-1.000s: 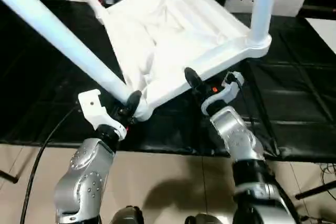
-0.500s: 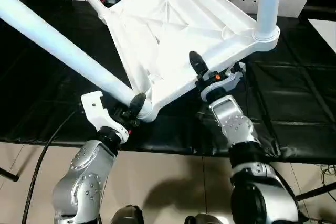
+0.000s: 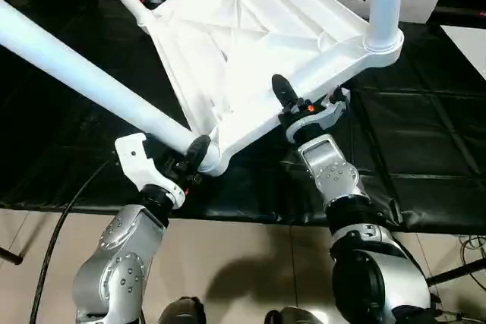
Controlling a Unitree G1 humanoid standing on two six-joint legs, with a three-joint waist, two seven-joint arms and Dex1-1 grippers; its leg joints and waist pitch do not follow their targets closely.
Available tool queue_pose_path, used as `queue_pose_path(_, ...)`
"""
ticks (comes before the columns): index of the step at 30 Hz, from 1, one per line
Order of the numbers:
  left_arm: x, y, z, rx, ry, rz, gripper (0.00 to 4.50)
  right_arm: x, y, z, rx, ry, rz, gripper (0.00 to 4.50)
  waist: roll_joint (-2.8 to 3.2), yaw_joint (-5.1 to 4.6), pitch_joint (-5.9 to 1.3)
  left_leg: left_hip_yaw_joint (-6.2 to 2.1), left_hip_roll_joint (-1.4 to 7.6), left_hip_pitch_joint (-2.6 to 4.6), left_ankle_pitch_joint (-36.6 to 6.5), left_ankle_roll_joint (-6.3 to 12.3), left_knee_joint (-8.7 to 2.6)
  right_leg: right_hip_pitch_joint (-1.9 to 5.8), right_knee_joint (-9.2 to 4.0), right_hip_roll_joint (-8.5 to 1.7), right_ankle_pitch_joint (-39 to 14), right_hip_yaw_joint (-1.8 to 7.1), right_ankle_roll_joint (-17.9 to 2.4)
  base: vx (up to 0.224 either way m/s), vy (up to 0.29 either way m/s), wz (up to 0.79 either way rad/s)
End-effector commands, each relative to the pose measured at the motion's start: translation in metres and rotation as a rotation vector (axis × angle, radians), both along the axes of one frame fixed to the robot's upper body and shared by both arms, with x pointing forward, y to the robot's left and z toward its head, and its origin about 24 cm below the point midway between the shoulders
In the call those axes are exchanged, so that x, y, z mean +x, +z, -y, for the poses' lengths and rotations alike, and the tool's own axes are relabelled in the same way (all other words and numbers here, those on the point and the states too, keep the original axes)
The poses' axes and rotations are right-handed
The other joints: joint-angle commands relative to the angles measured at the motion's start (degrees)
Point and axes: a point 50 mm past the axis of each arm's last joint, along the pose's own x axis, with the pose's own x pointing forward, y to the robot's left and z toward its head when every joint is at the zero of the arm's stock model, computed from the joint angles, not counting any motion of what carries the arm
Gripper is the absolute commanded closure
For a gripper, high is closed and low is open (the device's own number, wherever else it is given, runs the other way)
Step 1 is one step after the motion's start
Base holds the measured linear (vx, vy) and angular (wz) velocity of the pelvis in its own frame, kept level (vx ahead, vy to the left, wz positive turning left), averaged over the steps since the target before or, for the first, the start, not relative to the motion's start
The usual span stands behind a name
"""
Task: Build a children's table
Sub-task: Flip table
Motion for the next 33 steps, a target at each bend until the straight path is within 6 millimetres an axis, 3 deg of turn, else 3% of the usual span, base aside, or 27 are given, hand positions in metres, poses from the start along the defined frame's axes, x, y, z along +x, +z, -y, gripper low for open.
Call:
queue_pose_path(1,-0.006,-0.014,0.024,-0.123,-0.129,-0.085,2.39,0.003,0.017,-0.019,0.046,0.050,0.058,2.35,-0.48,0.04,-3.49,-1.42,4.75,1.47,-6.08,4.69,-4.22,1.70,-4.24,-5.21,-2.79,2.74,-13.78,0.000,0.000,0.00)
queue_pose_path(9,-0.009,-0.018,0.020,0.031,-0.170,-0.085,2.39,0.004,0.023,-0.016,0.046,0.034,0.076,2.55,-0.48,-0.06,-3.49,-1.45,4.84,1.58,-5.96,4.08,-4.36,1.61,-4.17,-5.14,-2.78,2.75,-13.43,0.000,0.000,0.00)
queue_pose_path(10,-0.011,-0.018,0.020,0.042,-0.182,-0.074,2.04,0.004,0.024,-0.015,0.045,0.028,0.079,2.56,-0.47,-0.11,-3.51,-1.45,4.82,1.58,-5.39,4.20,-4.33,1.63,-4.07,-5.11,-1.75,2.75,-13.55,0.000,0.000,0.00)
queue_pose_path(14,-0.021,-0.017,0.014,0.069,-0.225,-0.052,1.69,0.005,0.028,-0.005,0.019,-0.024,0.094,2.56,-0.40,-0.20,-3.69,-1.39,4.77,1.48,-3.15,5.05,-4.16,1.75,-3.65,-5.08,1.69,2.75,-14.24,0.000,0.000,0.00)
queue_pose_path(18,-0.040,-0.013,0.007,0.093,-0.310,-0.006,1.69,0.006,0.035,0.013,-0.024,-0.091,0.110,2.56,-0.74,-0.91,-4.19,-1.28,4.52,1.06,1.86,7.90,-3.54,2.03,-2.71,-4.85,9.36,2.71,-15.15,0.000,0.000,0.00)
queue_pose_path(20,-0.047,-0.014,0.002,0.113,-0.319,-0.005,1.69,0.006,0.037,0.020,-0.053,-0.114,0.124,2.56,-0.60,-1.16,-4.46,-1.18,4.48,0.95,3.52,9.13,-3.18,1.95,-2.37,-4.78,12.14,2.64,-15.81,0.000,0.000,0.00)
queue_pose_path(21,-0.052,-0.014,-0.002,0.133,-0.323,-0.003,1.69,0.005,0.039,0.024,-0.077,-0.129,0.138,2.56,-0.90,-1.22,-4.09,-1.03,4.55,0.83,2.76,9.88,-3.25,1.78,-2.52,-4.82,11.40,2.63,-16.07,0.000,0.000,0.00)
queue_pose_path(26,-0.066,-0.010,-0.013,0.181,-0.338,0.013,1.69,0.001,0.044,0.043,-0.157,-0.214,0.163,2.56,-0.86,-1.46,-4.00,-0.91,4.79,1.22,1.12,8.87,-3.43,1.51,-2.70,-4.55,7.83,2.64,-15.62,0.000,0.000,0.00)
queue_pose_path(28,-0.066,-0.008,-0.015,0.184,-0.332,0.021,1.69,0.000,0.044,0.049,-0.168,-0.247,0.155,2.56,-0.68,-1.21,-3.81,-0.81,4.81,1.33,-0.70,7.30,-3.60,1.34,-2.86,-4.49,5.34,2.73,-15.27,0.000,0.000,0.00)
queue_pose_path(33,-0.051,-0.006,-0.015,0.172,-0.265,0.043,1.69,-0.004,0.047,0.056,-0.163,-0.291,0.165,2.56,-0.50,-0.80,-3.92,-0.60,4.78,1.66,-2.91,4.28,-3.73,1.16,-3.01,-4.45,2.64,2.90,-13.71,0.000,0.000,0.00)
